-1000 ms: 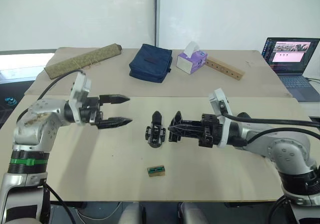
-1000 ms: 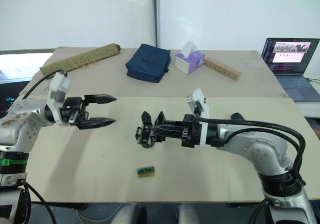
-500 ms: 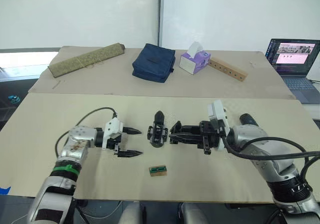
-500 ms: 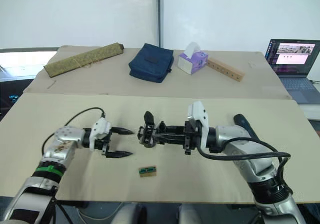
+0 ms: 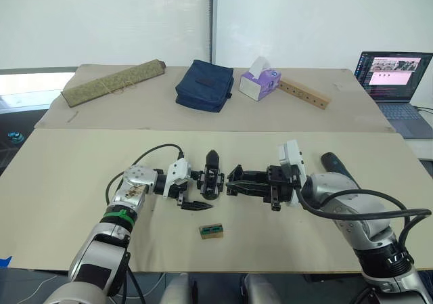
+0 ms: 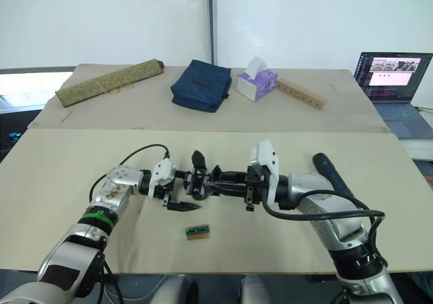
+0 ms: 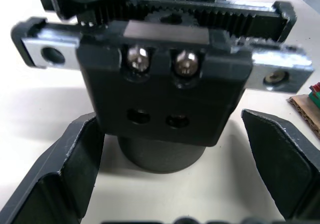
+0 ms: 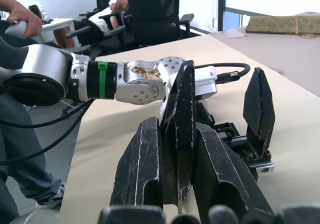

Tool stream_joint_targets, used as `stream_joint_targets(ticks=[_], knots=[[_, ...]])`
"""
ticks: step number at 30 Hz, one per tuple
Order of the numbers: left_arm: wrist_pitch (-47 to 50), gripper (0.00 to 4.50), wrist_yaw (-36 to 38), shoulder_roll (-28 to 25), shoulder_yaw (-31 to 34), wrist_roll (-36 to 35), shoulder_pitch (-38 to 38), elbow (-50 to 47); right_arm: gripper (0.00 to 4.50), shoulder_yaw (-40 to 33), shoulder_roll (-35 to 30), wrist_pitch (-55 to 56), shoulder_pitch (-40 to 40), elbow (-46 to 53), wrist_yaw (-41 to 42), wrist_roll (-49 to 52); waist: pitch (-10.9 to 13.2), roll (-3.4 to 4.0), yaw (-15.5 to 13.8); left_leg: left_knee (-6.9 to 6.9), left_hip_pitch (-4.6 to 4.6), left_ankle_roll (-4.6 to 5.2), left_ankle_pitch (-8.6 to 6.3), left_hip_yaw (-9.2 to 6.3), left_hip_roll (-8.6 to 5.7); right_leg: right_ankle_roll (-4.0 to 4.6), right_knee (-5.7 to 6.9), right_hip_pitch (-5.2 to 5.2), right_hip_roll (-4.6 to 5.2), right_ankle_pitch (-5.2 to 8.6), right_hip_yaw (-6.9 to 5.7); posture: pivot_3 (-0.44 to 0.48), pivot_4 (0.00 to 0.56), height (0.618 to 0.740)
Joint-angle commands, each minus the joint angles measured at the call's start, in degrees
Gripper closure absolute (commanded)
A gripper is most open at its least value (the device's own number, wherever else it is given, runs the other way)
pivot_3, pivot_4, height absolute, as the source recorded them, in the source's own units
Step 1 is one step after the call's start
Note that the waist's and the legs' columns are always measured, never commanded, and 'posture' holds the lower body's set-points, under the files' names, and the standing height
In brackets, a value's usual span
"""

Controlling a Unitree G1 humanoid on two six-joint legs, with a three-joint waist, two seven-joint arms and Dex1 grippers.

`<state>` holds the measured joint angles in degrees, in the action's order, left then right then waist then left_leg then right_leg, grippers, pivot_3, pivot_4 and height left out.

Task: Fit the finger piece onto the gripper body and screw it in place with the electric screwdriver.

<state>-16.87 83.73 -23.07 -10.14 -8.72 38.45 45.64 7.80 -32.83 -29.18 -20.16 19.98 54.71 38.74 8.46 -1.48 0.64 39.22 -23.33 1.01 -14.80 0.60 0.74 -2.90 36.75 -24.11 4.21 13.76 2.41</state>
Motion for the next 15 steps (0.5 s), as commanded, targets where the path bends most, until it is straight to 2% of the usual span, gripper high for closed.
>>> stream_joint_targets(ticks=[1,3,15], knots=[[-3.92,1.39,-2.06,0.44,0.64,1.28,1.35,1.69,4.10,-1.52,0.76,1.21,-0.37,2.50,-0.23,-0.12,0.00,0.00,-0.01,0.00,0.01,0.00,0.00,0.00,0.00,0.00,0.00,0.00,0.00,0.00,0.00,0.000,0.150,0.740],[-3.85,2.24,-2.79,0.66,0.63,1.70,1.68,2.73,4.10,-1.04,1.65,1.95,-0.91,2.25,-0.06,-0.68,0.00,0.00,-0.01,0.00,0.03,0.00,0.00,0.00,-0.01,0.00,0.01,0.02,0.00,0.00,0.00,0.000,0.150,0.740],[-1.45,2.25,-2.12,0.85,-0.48,2.82,0.00,2.21,4.10,5.64,9.92,15.34,-7.24,-8.43,4.05,-12.70,-0.01,0.01,0.01,0.07,0.07,0.00,0.00,0.00,-0.02,0.00,0.08,0.06,0.00,0.00,-0.01,0.000,0.150,0.740]])
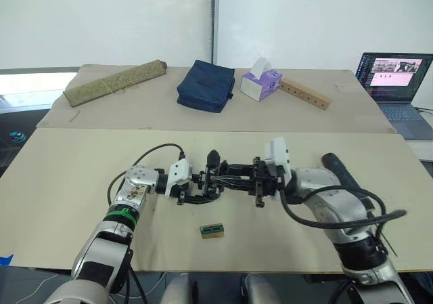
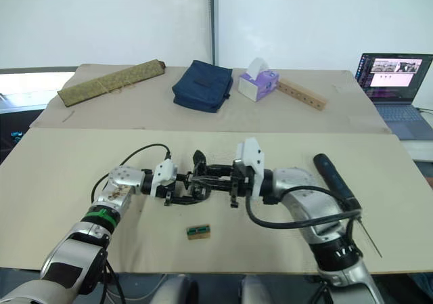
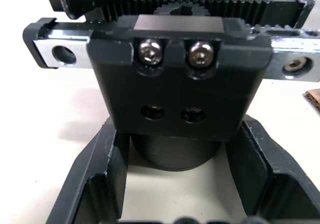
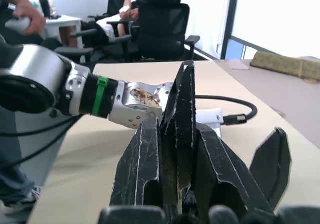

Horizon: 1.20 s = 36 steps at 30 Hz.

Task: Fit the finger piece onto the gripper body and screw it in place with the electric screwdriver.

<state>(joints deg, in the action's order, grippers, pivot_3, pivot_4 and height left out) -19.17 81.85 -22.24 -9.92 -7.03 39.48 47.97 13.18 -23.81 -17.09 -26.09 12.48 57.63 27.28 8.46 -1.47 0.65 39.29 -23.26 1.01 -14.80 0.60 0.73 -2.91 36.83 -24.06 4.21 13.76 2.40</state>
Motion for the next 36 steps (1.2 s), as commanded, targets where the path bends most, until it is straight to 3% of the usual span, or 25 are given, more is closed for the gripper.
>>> stream_joint_targets(ticks=[1,15,36], knots=[[0.91,2.25,-0.29,0.00,-0.76,1.21,-1.13,-0.17,4.10,0.62,1.33,3.82,-1.56,-1.67,1.49,-1.83,0.00,0.00,0.00,0.00,0.00,0.00,0.00,0.00,0.00,0.00,0.01,0.00,0.00,0.00,0.00,0.000,0.150,0.740],[1.32,2.25,-0.36,-0.37,-1.45,1.88,-1.60,-0.69,4.10,3.78,5.39,7.87,-2.31,-9.40,3.43,-7.43,-0.01,0.01,0.02,0.00,0.08,-0.01,0.00,-0.01,0.00,0.00,0.16,0.01,0.00,0.00,0.00,0.000,0.150,0.740],[2.41,2.25,0.03,-1.26,-1.89,2.03,-2.43,-2.29,4.10,3.44,1.91,3.35,-3.77,-8.67,3.98,-8.56,-0.03,0.03,0.08,0.00,0.11,-0.01,0.00,0.00,0.01,0.01,0.20,0.01,-0.01,0.00,0.00,0.000,0.150,0.740]])
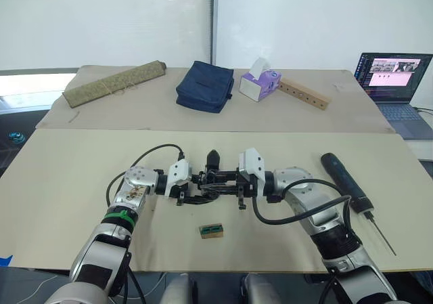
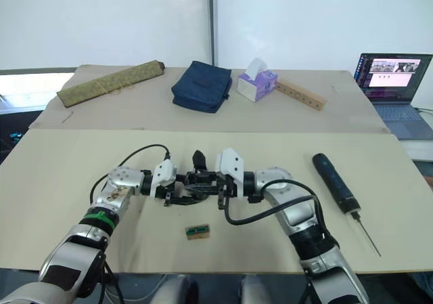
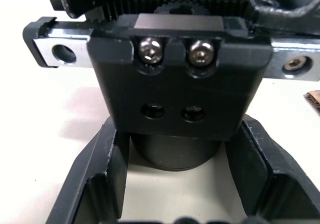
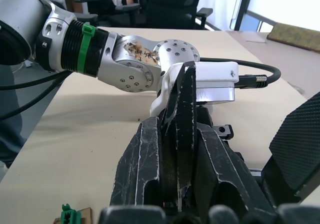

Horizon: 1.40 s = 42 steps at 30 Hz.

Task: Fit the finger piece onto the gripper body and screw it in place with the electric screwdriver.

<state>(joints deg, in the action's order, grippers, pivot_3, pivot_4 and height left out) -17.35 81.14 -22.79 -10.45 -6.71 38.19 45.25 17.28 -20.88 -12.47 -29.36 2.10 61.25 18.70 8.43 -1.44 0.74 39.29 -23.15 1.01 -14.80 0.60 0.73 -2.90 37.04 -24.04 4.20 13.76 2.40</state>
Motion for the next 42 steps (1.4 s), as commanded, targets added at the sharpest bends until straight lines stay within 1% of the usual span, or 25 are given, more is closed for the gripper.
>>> stream_joint_targets(ticks=[1,8,10,13,16,21,23,26,28,34,38,41,42], knots=[[0.56,2.25,0.68,-0.69,-1.38,1.74,-1.17,0.40,4.10,-0.29,-1.10,-1.84,-0.52,1.61,0.34,-0.24,0.00,0.00,0.00,0.00,0.00,0.00,0.00,0.00,0.00,0.00,0.00,0.00,0.00,0.00,0.00,0.000,0.150,0.740],[0.66,2.25,0.44,-0.77,-1.37,1.68,-1.61,0.03,4.10,2.58,-2.76,-9.49,-1.17,0.74,0.60,-1.56,-0.10,0.01,-0.01,0.00,0.01,0.00,0.00,0.00,0.00,0.00,0.00,0.01,0.00,0.00,0.00,0.000,0.150,0.740],[0.74,2.25,0.35,-0.80,-1.38,1.66,-1.75,-0.11,4.10,4.58,-3.91,-10.81,-1.30,0.53,1.59,-2.83,-0.25,0.01,-0.02,0.00,0.01,0.00,0.00,0.00,0.00,0.00,0.00,0.02,0.01,0.00,-0.01,0.000,0.150,0.740],[0.85,2.25,0.19,-0.70,-1.51,1.64,-1.88,-0.27,4.10,4.66,-2.87,-16.45,-1.49,0.45,-0.32,-0.74,-0.50,0.01,-0.02,0.00,0.05,0.01,-0.01,-0.01,0.00,0.00,-0.03,0.06,0.00,0.00,-0.02,0.000,0.150,0.740],[0.90,2.25,0.15,-0.54,-1.71,1.56,-2.17,-0.58,4.10,5.71,-3.08,-18.17,-2.15,-0.43,-0.47,-1.61,-0.67,0.03,-0.01,-0.01,0.11,0.01,-0.01,-0.01,0.00,0.00,-0.04,0.12,0.00,0.00,-0.01,0.000,0.150,0.740],[0.96,2.25,0.22,-0.49,-1.98,1.46,-2.12,-0.57,4.10,5.23,-3.08,-20.84,-3.79,-2.37,-1.30,-2.10,-0.67,0.03,0.00,-0.10,0.55,0.05,-0.04,-0.01,0.02,0.00,-0.25,0.64,-0.02,0.04,-0.03,0.000,0.150,0.740],[0.97,2.25,0.21,-0.51,-2.01,1.48,-2.06,-0.52,4.10,4.39,-2.34,-19.71,-4.52,-3.97,-2.67,-2.80,-0.68,0.03,0.01,-0.23,0.85,0.05,-0.04,-0.01,0.02,0.01,-0.34,0.93,-0.01,0.06,-0.04,0.000,0.150,0.740],[1.09,2.25,0.13,-0.49,-2.02,1.48,-2.08,-0.65,4.10,4.48,-2.58,-16.40,-4.27,-5.66,-1.04,-3.24,-0.68,0.02,0.05,-0.28,0.94,0.05,-0.05,-0.01,0.02,0.02,-0.33,0.99,-0.01,0.09,-0.03,0.000,0.150,0.740],[1.22,2.25,0.11,-0.46,-2.00,1.43,-2.12,-0.81,4.10,4.36,-2.75,-12.00,-3.86,-5.96,0.33,-3.65,-0.68,0.02,0.07,-0.28,0.97,0.05,-0.05,-0.01,0.02,0.02,-0.31,1.00,-0.02,0.10,-0.03,0.000,0.150,0.740],[1.54,2.25,0.16,-0.67,-1.94,1.30,-2.54,-1.29,4.10,2.91,-1.86,-12.04,-5.23,-3.03,0.59,-1.17,-0.68,0.02,0.07,-0.28,0.96,0.05,-0.05,-0.01,0.02,0.02,-0.29,0.98,-0.02,0.10,-0.02,0.000,0.150,0.740],[1.79,2.25,0.07,-0.77,-1.97,1.29,-2.90,-1.80,4.10,2.64,-1.56,-12.10,-5.48,-2.82,0.92,-0.65,-0.68,0.02,0.10,-0.28,0.94,0.05,-0.05,-0.01,0.02,0.02,-0.29,0.97,-0.02,0.10,-0.02,0.000,0.150,0.740],[2.01,2.25,-0.33,-0.88,-1.88,1.32,-3.35,-2.28,4.10,1.07,-0.52,-8.65,-5.39,-1.53,1.32,0.50,-0.68,0.02,0.15,-0.29,0.93,0.05,-0.05,-0.01,0.03,0.02,-0.29,0.94,-0.02,0.10,-0.01,0.000,0.150,0.740],[2.11,2.25,-0.54,-0.90,-1.82,1.34,-3.39,-2.24,3.60,0.71,-0.48,-5.90,-5.74,-1.18,1.56,-0.05,-0.68,0.03,0.15,-0.29,0.91,0.05,-0.05,-0.01,0.04,0.03,-0.29,0.91,-0.02,0.10,-0.02,0.000,0.150,0.740]])
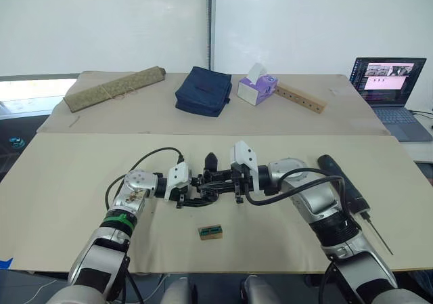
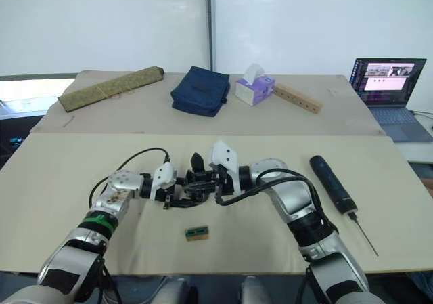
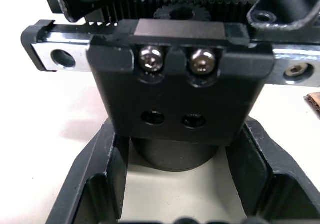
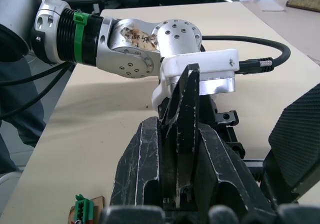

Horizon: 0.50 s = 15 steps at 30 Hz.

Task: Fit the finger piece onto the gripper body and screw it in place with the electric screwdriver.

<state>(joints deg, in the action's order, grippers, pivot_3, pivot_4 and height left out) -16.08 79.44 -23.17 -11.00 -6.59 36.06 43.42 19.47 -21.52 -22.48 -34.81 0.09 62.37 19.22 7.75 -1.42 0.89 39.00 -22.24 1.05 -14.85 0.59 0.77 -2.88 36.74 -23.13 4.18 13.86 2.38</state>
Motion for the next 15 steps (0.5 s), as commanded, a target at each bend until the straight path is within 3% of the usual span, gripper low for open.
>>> stream_joint_targets(ticks=[1,10,14,15], knots=[[0.90,2.25,1.04,-0.56,-1.23,1.21,-1.34,-0.43,3.05,-1.64,0.13,5.91,-0.50,1.07,0.60,-1.05,0.01,0.00,0.00,0.00,-0.03,0.00,0.00,0.00,0.00,0.00,0.00,-0.03,0.00,0.00,0.00,0.000,0.150,0.740],[0.90,2.25,-1.14,-0.17,-0.70,1.35,-1.21,0.26,0.04,-4.20,0.30,11.06,0.86,4.04,4.68,2.56,0.02,0.01,-0.07,0.01,-0.06,0.00,0.00,0.00,-0.01,0.00,-0.02,-0.03,0.01,0.00,0.00,0.000,0.150,0.740],[2.07,2.25,-1.08,0.15,-0.63,0.94,-1.47,0.22,0.04,-6.97,0.54,9.55,0.96,6.98,3.68,5.61,0.02,0.01,-0.08,0.01,-0.06,0.00,0.00,0.00,-0.02,0.00,-0.02,-0.03,0.02,0.00,0.00,0.000,0.150,0.740],[2.31,1.75,-1.55,0.27,-0.46,0.87,-1.55,0.19,0.01,-7.76,0.52,9.57,0.82,7.50,3.20,6.14,0.02,0.01,-0.09,0.01,-0.06,0.00,0.00,-0.01,-0.01,0.00,-0.02,-0.03,0.02,0.00,0.00,0.000,0.150,0.740]])
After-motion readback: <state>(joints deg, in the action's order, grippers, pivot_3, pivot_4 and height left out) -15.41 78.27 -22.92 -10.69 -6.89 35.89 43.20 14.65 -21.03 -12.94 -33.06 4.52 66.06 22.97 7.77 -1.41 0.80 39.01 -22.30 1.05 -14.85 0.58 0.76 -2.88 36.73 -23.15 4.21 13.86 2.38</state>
